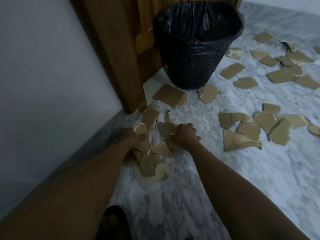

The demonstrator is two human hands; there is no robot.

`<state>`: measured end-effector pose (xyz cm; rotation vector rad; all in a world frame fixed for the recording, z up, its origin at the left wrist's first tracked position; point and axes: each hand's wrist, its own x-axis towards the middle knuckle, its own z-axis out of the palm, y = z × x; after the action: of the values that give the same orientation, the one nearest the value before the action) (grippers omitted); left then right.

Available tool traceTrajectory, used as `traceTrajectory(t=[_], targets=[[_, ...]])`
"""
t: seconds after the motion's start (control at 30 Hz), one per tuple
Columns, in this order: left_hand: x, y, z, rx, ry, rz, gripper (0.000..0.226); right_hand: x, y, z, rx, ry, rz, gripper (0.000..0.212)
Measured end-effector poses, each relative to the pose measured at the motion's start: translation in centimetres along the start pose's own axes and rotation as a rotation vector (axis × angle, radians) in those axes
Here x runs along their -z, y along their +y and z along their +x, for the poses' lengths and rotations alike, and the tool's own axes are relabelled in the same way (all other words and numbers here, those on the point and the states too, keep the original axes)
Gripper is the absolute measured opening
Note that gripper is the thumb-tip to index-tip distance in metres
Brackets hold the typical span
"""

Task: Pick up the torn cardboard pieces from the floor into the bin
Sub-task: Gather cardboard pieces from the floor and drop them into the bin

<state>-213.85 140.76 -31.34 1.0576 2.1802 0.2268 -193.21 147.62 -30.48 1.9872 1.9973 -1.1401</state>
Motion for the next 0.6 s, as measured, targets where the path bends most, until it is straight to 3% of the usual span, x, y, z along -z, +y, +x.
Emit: traceTrajectory(t=[0.1,0.23,0.37,0.5,0.6], targets=[[-0.9,-0.6,-0.7,0.086,0.028,0.173,0.087,0.1,0.2,-0.2,-0.040,0.053,0.152,0.043],[-2.6,0.0,-1.1,0.130,0.040,0.109,0.087,3.1,1.7,0.8,0.023,0.302,0.312,0.049],[-4.3,2.4,-1.1,0.021,0.060,-0.221,0.066,7.2,4.0,0.9,0.073,0.290,0.464,0.073],[-4.6,5.9,-1.1,0.005,0.035,-0.543,0.064,9.1,5.5,0.6,0.043,0.203,0.420,0.038],[-3.5,7.8,-0.6,-0.044,0.055,-0.631,0.059,9.5,6.7,0.1,0.004,0.178,0.514,0.037]])
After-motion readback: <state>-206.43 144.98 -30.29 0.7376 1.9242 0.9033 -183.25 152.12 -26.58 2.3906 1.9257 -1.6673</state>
